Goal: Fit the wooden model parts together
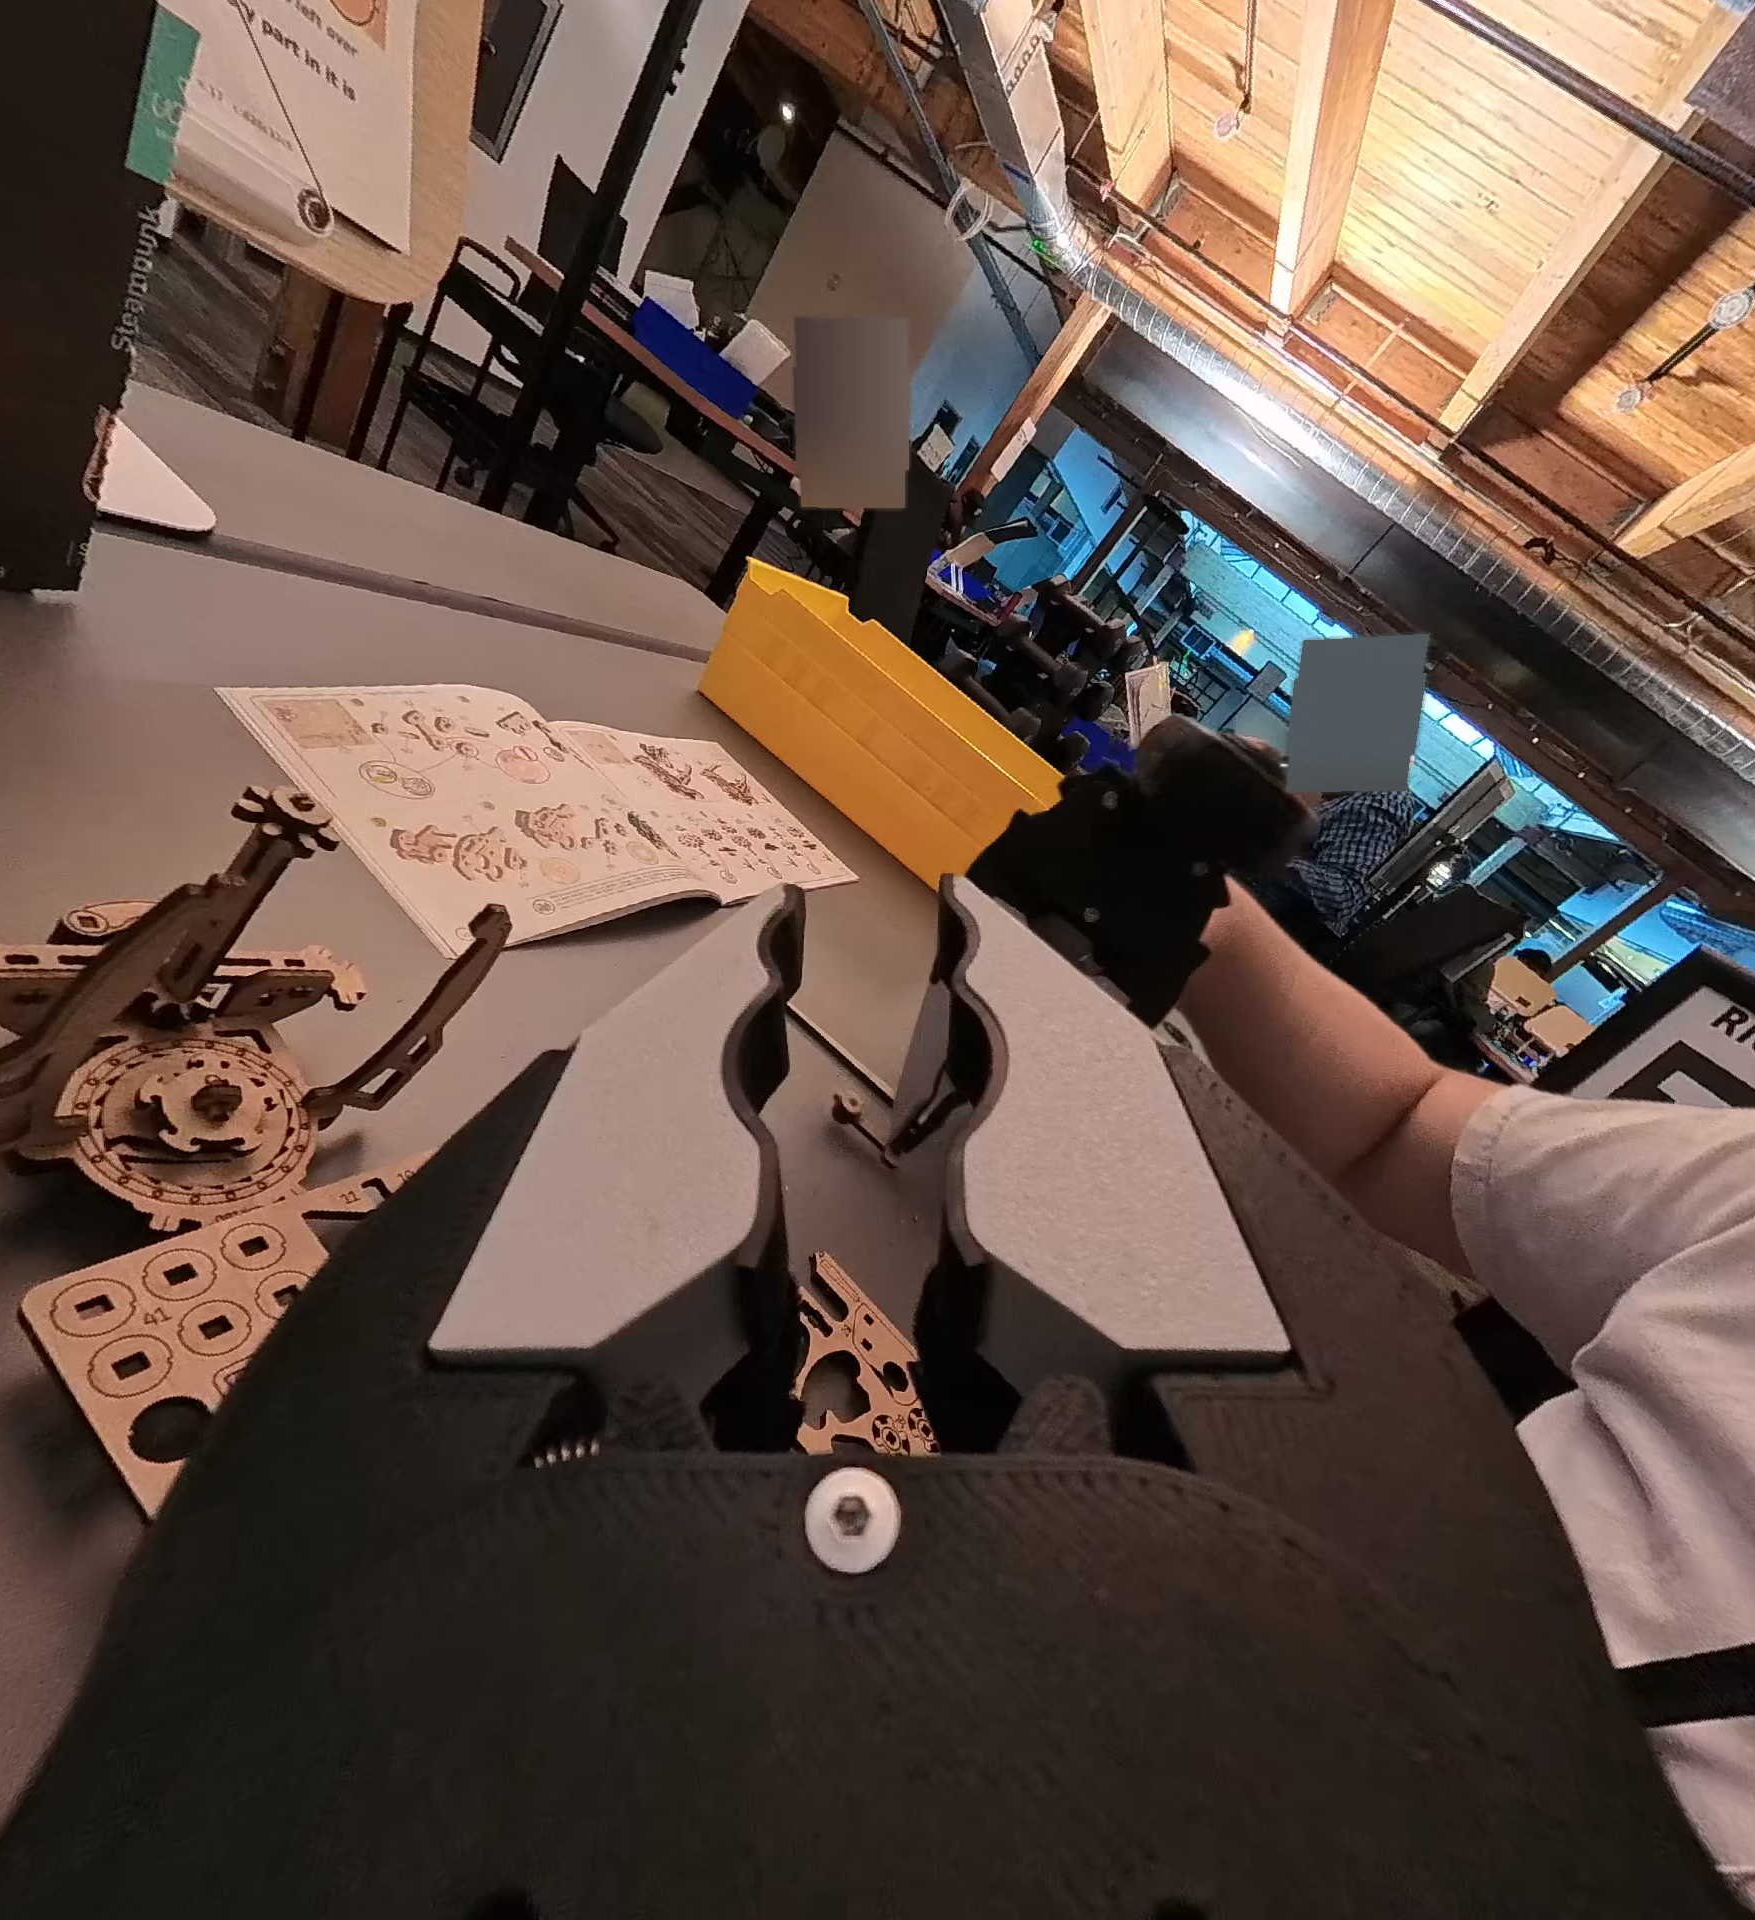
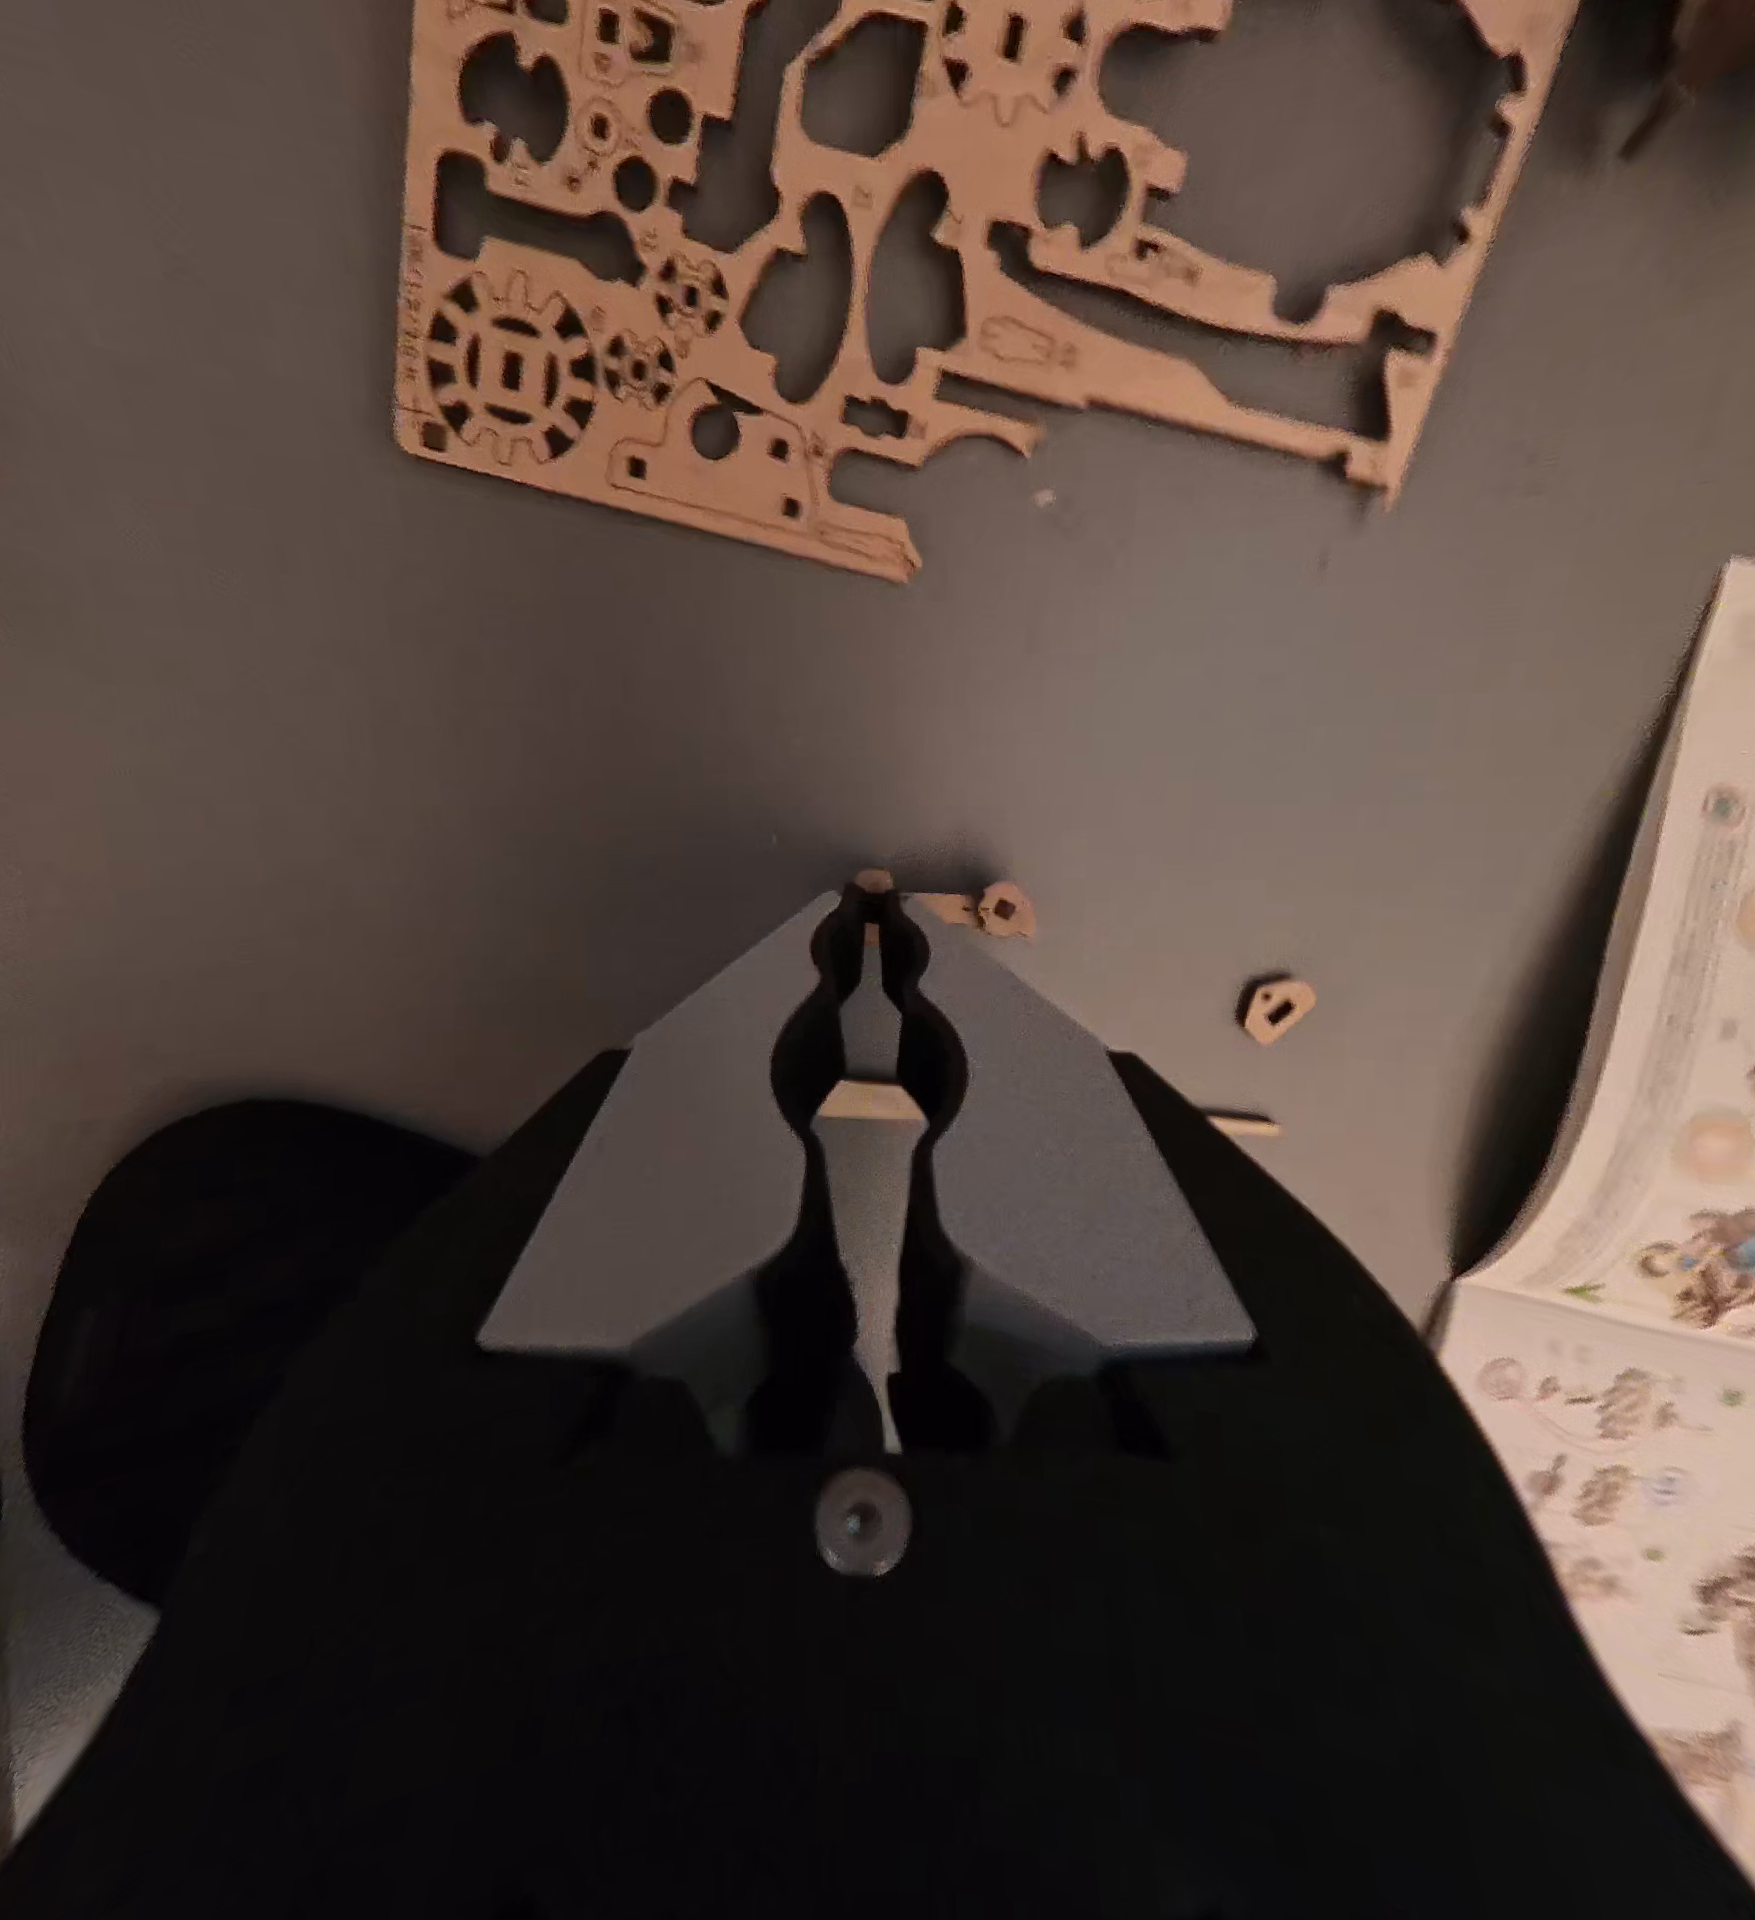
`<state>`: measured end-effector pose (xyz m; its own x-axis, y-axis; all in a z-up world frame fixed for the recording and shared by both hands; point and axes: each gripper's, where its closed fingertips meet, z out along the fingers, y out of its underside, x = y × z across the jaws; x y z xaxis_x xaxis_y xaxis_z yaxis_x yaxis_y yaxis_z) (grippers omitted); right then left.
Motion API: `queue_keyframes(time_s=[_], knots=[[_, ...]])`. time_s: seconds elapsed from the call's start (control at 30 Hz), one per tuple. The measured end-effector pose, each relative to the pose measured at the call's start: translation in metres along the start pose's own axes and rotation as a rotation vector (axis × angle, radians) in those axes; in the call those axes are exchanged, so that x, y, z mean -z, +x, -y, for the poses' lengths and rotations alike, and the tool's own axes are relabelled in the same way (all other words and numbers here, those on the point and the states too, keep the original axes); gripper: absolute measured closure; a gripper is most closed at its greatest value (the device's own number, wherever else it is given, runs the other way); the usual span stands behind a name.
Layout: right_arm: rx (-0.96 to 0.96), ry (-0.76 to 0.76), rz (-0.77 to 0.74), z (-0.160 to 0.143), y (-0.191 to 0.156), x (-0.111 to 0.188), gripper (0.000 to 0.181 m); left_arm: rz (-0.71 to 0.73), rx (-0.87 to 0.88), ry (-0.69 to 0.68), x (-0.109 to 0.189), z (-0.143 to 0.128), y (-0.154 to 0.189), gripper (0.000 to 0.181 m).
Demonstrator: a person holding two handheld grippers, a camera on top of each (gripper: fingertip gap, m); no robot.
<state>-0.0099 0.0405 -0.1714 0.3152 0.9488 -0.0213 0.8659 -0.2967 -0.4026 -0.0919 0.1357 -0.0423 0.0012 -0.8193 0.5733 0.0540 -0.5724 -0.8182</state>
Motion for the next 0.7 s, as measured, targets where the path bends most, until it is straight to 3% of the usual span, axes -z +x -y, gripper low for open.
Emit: queue_keyframes(time_s=[0.13,0.2,0.43,0.53,0.7], knots=[[0.079,-0.071,0.018,0.019,-0.003,-0.001,0.181,0.0,0.002,0.006,0.001,0.001,0.0,0.158],[0.092,-0.204,0.02,0.003,0.001,-0.012,0.181,-0.002,0.001,0.008,0.001,0.002,0.0,0.158],[0.195,-0.369,-0.037,0.006,-0.002,-0.013,0.181,-0.008,-0.007,0.004,0.001,0.001,0.003,0.158],[0.21,-0.399,-0.082,0.008,0.003,-0.004,0.181,-0.01,-0.002,0.007,0.001,0.002,0.003,0.158],[0.178,-0.347,-0.016,0.011,-0.004,-0.008,0.181,-0.007,-0.004,0.004,0.001,0.001,0.003,0.158]])
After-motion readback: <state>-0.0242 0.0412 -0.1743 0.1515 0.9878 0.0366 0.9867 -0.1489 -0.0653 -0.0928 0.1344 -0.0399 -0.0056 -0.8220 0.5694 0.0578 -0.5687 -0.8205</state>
